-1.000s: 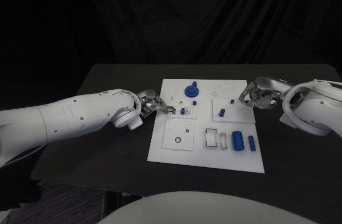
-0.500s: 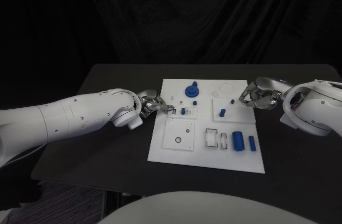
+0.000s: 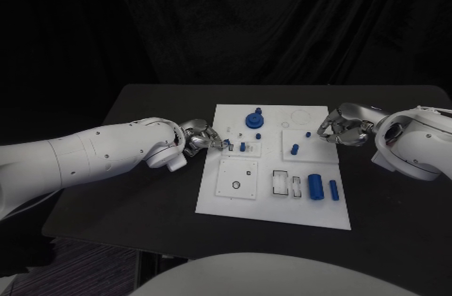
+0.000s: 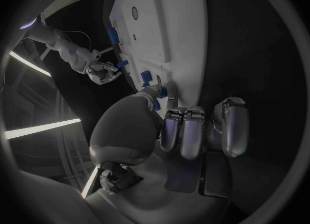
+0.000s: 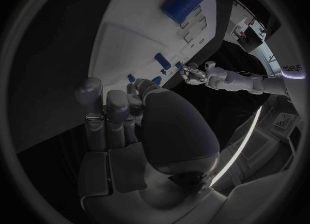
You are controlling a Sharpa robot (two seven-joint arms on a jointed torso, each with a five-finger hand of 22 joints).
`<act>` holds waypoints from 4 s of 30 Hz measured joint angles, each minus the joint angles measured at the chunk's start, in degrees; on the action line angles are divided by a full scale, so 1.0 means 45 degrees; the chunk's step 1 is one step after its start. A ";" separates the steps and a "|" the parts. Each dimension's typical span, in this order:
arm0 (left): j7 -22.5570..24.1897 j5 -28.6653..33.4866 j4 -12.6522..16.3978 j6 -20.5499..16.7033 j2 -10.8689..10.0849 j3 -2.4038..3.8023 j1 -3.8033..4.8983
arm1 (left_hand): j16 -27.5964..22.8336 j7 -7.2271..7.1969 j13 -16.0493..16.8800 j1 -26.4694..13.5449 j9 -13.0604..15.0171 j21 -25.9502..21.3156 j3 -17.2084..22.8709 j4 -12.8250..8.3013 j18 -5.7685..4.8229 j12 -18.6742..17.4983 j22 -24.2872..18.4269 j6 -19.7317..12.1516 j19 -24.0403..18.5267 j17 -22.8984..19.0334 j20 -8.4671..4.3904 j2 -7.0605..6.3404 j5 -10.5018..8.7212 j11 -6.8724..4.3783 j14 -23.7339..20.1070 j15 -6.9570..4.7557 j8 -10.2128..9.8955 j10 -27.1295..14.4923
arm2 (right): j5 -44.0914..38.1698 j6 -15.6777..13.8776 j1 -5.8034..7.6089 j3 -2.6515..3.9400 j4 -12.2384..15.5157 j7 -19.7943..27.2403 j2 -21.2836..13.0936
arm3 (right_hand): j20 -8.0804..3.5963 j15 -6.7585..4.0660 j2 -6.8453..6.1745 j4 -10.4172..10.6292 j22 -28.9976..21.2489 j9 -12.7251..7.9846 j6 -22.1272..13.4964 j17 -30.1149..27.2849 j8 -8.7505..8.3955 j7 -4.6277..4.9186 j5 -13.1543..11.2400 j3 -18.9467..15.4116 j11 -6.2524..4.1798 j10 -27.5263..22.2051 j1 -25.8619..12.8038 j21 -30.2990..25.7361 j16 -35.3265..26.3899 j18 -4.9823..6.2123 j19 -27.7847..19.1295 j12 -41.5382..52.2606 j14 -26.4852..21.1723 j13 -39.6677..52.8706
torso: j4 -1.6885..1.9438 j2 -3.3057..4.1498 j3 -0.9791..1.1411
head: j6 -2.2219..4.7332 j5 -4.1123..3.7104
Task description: Assemble the parts on the task board
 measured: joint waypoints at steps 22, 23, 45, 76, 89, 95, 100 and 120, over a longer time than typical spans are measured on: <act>0.0685 0.0706 0.0069 0.0084 -0.0266 -0.0091 -0.0112 | 0.0000 0.0524 -0.0001 -0.0356 -0.0002 0.0000 0.2768 -0.2265 -0.0001 0.0000 0.0000 -0.0111 -0.0071 0.0000 -0.0165 -0.0210 -0.1145 -0.0118 -0.0003 -0.0180 -0.0084 0.0008 | 0.0013 0.0331 -0.0001 -0.0003 0.0000 -0.0189 -0.0031 | 0.0000 0.0000 0.0000 0.0000 -0.0001 0.0001 0.0000 -0.0061 0.0000 0.0000 0.0000 0.0000 0.0000 -0.0090 0.0000 -0.0064 -0.0085 0.0001 0.0000 -0.0086 -0.0001 -0.0089 | -0.0001 -0.0004 0.0000 | 0.0000 0.0002; 0.0715 0.0772 0.0086 0.0072 -0.0296 -0.0094 -0.0117 | 0.0000 0.0620 -0.0001 -0.0356 -0.0002 0.0000 0.2780 -0.2277 -0.0002 0.0000 0.0000 -0.0015 -0.0064 0.0000 -0.0159 -0.0210 -0.1324 -0.0003 -0.0008 -0.0066 -0.0286 -0.0002 | 0.0013 0.0339 -0.0001 -0.0003 0.0000 -0.0194 -0.0035 | 0.0000 0.0000 0.0000 0.0000 -0.0001 0.0000 0.0000 -0.0061 0.0000 0.0000 0.0000 0.0000 0.0000 -0.0090 0.0000 -0.0064 -0.0085 0.0001 0.0000 -0.0086 -0.0001 -0.0089 | -0.0001 -0.0004 0.0000 | 0.0000 0.0001; 0.6332 -0.1985 0.1632 -0.3867 -0.2053 -0.0225 0.0063 | 0.0000 0.0903 -0.0001 0.1422 -0.4837 0.1962 0.2249 -0.1984 -0.0213 0.0000 0.0000 -0.0044 0.0294 -0.0001 -0.0075 -0.0176 -0.1318 -0.0184 -0.0025 -0.0120 -0.2938 0.0003 | -0.0054 -0.1262 0.0689 -0.0003 0.0614 0.0194 0.0088 | -0.0075 -0.0155 -0.0021 0.0290 -0.0001 0.0135 0.0477 0.1290 0.0214 -0.0183 -0.0660 -0.0291 -0.0137 0.1336 -0.0290 0.2079 0.1245 0.0001 0.0765 0.1180 0.0493 0.1606 | -0.0005 -0.0006 -0.0006 | 0.0000 -0.0095; 0.7861 -0.3251 0.1871 -0.5290 -0.2742 -0.0234 0.0176 | 0.0000 0.0861 -0.0001 0.1716 -0.4908 0.2073 0.2404 -0.1097 -0.0206 0.0000 0.0000 0.0047 0.0294 0.0000 -0.0164 -0.0363 -0.1133 -0.0263 -0.0025 -0.0210 -0.2546 0.0013 | -0.2898 -0.1922 -0.0554 0.0039 -0.2021 -0.0262 0.5394 | -0.0207 -0.0219 -0.0280 0.0085 0.0008 0.0197 -0.0940 0.2741 -0.0597 -0.0030 -0.1967 -0.1598 -0.0198 0.2577 -0.1418 0.4495 0.2632 -0.0401 0.1208 0.2382 0.0556 0.3377 | 0.0762 0.0138 -0.1055 | -0.0001 -0.0754; 0.7705 -0.3283 0.1784 -0.5291 -0.2555 -0.0235 0.0175 | 0.0000 0.0861 -0.0001 0.1714 -0.4929 0.2073 0.2443 -0.1060 -0.0206 0.0000 0.0000 0.0047 0.0294 0.0000 -0.0163 -0.0365 -0.1034 -0.0263 -0.0025 -0.0210 -0.2546 0.0013 | -0.3620 -0.2065 -0.0894 0.0098 -0.3190 -0.0283 0.6391 | -0.0206 -0.0219 -0.0183 -0.0266 0.0007 0.0111 -0.2050 0.2857 -0.0837 0.0044 -0.0295 -0.1458 -0.0201 0.2574 -0.1215 0.4774 0.2781 -0.0399 0.1208 0.2466 0.0556 0.3550 | 0.1150 0.0138 -0.1335 | -0.0001 -0.1017; 0.7657 -0.3287 0.1703 -0.5281 -0.2479 -0.0235 0.0174 | 0.0000 0.0907 -0.0001 0.1714 -0.4944 0.2073 0.2443 -0.1060 -0.0205 0.0000 0.0000 0.0001 0.0294 0.0000 -0.0163 -0.0366 -0.0950 -0.0263 -0.0025 -0.0210 -0.2547 0.0013 | -0.3749 -0.2235 -0.0902 0.0121 -0.3556 -0.0278 0.6585 | -0.0206 -0.0219 -0.0184 -0.0269 0.0005 0.0094 -0.2183 0.2857 -0.0837 0.0048 -0.0172 -0.1455 -0.0201 0.2574 -0.1215 0.4783 0.2781 -0.0398 0.1207 0.2466 0.0556 0.3598 | 0.1187 0.0114 -0.1376 | -0.0001 -0.1046; 0.7610 -0.3291 0.1645 -0.5258 -0.2414 -0.0233 0.0174 | 0.0000 0.0907 -0.0001 0.1763 -0.4944 0.2072 0.2478 -0.1026 -0.0205 0.0000 0.0000 0.0001 0.0294 0.0000 -0.0163 -0.0415 -0.0950 -0.0263 -0.0025 -0.0210 -0.2547 0.0013 | -0.3801 -0.2313 -0.0905 0.0131 -0.3874 -0.0276 0.6757 | -0.0206 -0.0219 -0.0184 -0.0302 0.0005 0.0094 -0.2254 0.2857 -0.0837 0.0064 -0.0109 -0.1422 -0.0201 0.2574 -0.1215 0.4783 0.2781 -0.0398 0.1207 0.2466 0.0556 0.3598 | 0.1190 0.0099 -0.1400 | -0.0001 -0.1035; 0.7451 -0.3299 0.1405 -0.5086 -0.2129 -0.0233 0.0174 | 0.0000 0.0906 -0.0001 0.1763 -0.4960 0.2072 0.2478 -0.1027 -0.0204 0.0000 0.0000 0.0001 0.0294 0.0000 -0.0163 -0.0415 -0.0950 -0.0263 -0.0025 -0.0210 -0.2547 0.0013 | -0.3867 -0.2032 -0.1368 0.0180 -0.4996 -0.0333 0.7413 | -0.0069 -0.0113 -0.0104 -0.0142 0.0003 0.0401 -0.2108 0.2849 -0.0057 0.0067 -0.2713 -0.1830 -0.0016 0.2666 -0.2013 0.4844 0.2780 -0.0396 0.1249 0.2626 0.0567 0.3825 | 0.1195 0.0060 -0.1465 | -0.0001 -0.0975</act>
